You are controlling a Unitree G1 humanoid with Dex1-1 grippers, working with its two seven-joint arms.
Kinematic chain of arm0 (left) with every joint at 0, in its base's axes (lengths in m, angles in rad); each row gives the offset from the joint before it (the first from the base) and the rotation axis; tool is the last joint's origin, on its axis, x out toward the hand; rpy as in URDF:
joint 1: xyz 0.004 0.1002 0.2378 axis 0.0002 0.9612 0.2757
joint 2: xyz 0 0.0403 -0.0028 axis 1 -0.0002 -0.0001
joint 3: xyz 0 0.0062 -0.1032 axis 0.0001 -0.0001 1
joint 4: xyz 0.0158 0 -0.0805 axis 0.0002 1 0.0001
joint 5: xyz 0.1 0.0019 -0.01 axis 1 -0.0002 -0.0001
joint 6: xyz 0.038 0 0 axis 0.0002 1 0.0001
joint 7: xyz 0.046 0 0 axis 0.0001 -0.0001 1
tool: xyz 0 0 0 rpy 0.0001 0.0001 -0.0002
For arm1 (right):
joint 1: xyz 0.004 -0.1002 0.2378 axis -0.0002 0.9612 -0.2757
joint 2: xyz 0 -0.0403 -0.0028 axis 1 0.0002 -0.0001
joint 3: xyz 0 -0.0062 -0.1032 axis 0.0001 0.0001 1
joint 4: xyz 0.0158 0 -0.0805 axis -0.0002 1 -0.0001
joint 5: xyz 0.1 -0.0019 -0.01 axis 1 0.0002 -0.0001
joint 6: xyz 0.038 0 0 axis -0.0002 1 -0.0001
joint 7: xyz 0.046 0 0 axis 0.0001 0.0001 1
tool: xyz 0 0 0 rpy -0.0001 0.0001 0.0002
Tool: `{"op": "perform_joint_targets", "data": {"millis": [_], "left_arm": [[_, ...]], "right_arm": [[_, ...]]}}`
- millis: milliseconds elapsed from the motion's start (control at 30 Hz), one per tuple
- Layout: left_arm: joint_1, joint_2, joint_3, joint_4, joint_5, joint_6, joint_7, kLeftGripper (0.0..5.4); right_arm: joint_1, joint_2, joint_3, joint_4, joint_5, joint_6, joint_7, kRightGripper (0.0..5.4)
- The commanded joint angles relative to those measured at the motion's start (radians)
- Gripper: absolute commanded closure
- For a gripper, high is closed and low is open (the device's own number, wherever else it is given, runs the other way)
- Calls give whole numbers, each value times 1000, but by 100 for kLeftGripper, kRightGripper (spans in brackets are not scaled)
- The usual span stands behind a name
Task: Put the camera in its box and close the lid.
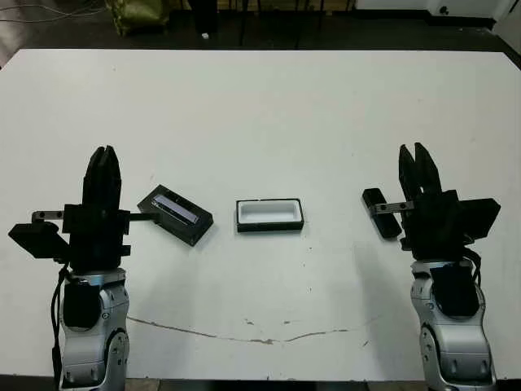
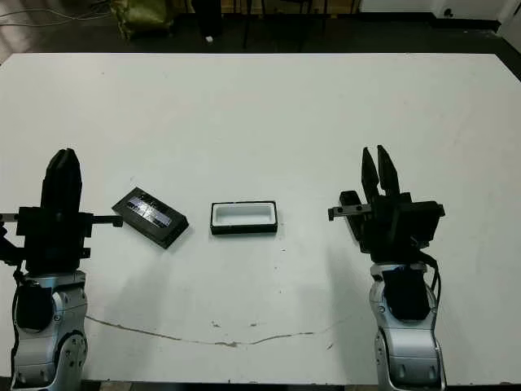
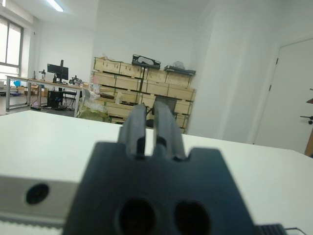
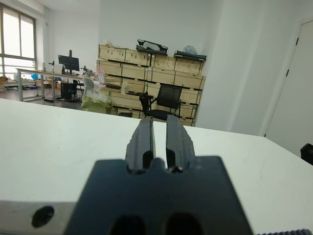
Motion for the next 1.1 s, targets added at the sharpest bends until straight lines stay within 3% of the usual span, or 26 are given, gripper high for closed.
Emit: {"op": "perform_joint_targets", "data": {"millis": [33, 567, 733, 933, 1100], "left_arm": [[19, 4, 3, 14, -3, -3, -9, 537], [33, 7, 4, 7, -12, -3, -25, 537], [33, 4, 3, 9, -9, -8, -25, 537], [52, 2, -3, -16, -5, 11, -14, 537], [51, 4, 2, -3, -21, -7, -30, 537]], "right_arm": [[21, 0, -2, 0, 15, 7, 6, 540], [29, -20, -21, -12, 49, 10, 32, 540], [45, -40, -45, -43, 47, 71, 32, 540], [54, -88, -93, -29, 60, 94, 51, 540], [77, -131, -99, -70, 34, 189, 61, 540]]}}
